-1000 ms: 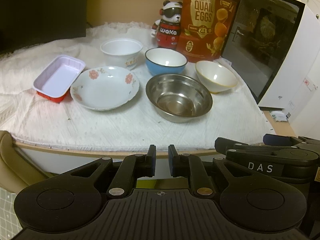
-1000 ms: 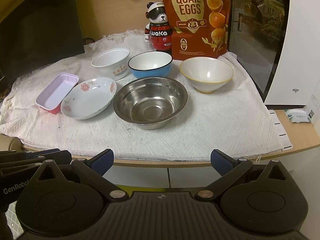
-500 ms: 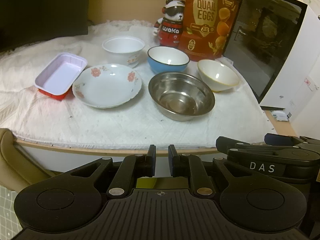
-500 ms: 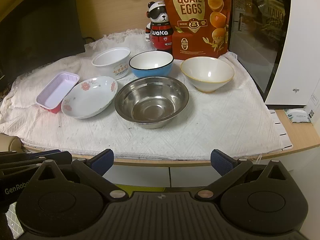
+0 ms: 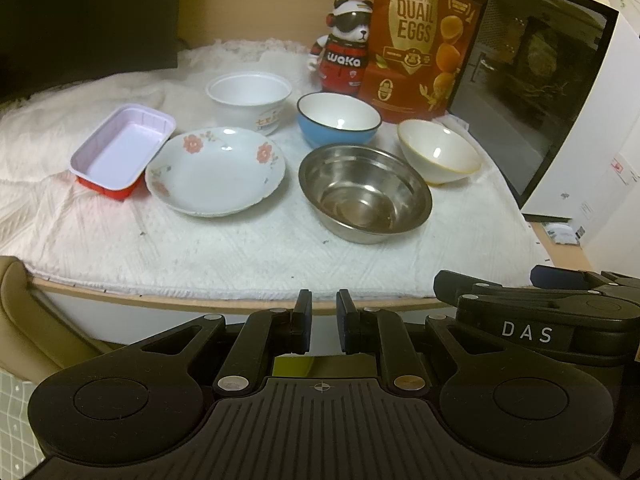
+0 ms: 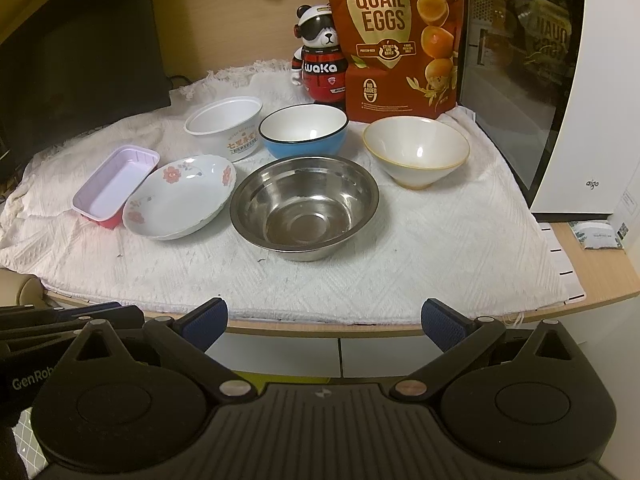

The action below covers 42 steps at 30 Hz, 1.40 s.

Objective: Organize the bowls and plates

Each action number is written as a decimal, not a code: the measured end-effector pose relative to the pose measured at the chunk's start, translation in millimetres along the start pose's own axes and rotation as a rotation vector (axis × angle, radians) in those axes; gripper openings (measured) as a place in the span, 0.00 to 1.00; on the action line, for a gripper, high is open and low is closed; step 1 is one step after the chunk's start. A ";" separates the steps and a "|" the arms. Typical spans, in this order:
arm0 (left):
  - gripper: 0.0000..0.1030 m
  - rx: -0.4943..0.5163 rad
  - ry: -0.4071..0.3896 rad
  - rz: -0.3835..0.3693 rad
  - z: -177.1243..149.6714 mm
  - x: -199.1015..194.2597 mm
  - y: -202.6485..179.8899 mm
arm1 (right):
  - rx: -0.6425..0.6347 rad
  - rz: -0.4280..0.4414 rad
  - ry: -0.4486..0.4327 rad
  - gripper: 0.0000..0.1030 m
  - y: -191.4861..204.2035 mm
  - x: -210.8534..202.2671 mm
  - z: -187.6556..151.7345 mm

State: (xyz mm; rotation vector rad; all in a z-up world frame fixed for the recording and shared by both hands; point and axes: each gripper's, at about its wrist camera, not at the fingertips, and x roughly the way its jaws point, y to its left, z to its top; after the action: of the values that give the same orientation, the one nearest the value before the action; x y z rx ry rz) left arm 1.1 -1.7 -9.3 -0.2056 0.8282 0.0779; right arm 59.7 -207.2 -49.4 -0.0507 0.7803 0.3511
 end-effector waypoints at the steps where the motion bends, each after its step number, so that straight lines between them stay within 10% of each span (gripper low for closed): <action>1: 0.16 0.001 0.000 0.000 0.2 0.1 -0.2 | 0.000 0.000 0.000 1.00 -0.1 0.2 0.1; 23: 0.16 -0.032 0.026 -0.045 48.8 42.6 27.2 | 0.063 -0.004 0.000 1.00 -3.5 39.0 37.5; 32: 0.17 -0.137 0.124 -0.327 98.4 110.1 94.1 | 0.186 -0.018 0.019 1.00 18.3 95.2 68.4; 42: 0.18 0.048 0.156 -0.358 142.8 160.8 120.6 | 0.393 -0.014 0.095 1.00 19.1 140.3 81.6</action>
State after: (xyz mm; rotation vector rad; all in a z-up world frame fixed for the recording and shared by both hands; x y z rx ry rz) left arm 194.9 144.6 -52.3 -0.3144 0.9358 -0.2972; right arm 201.0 -134.2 -87.3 0.2976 0.9313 0.1784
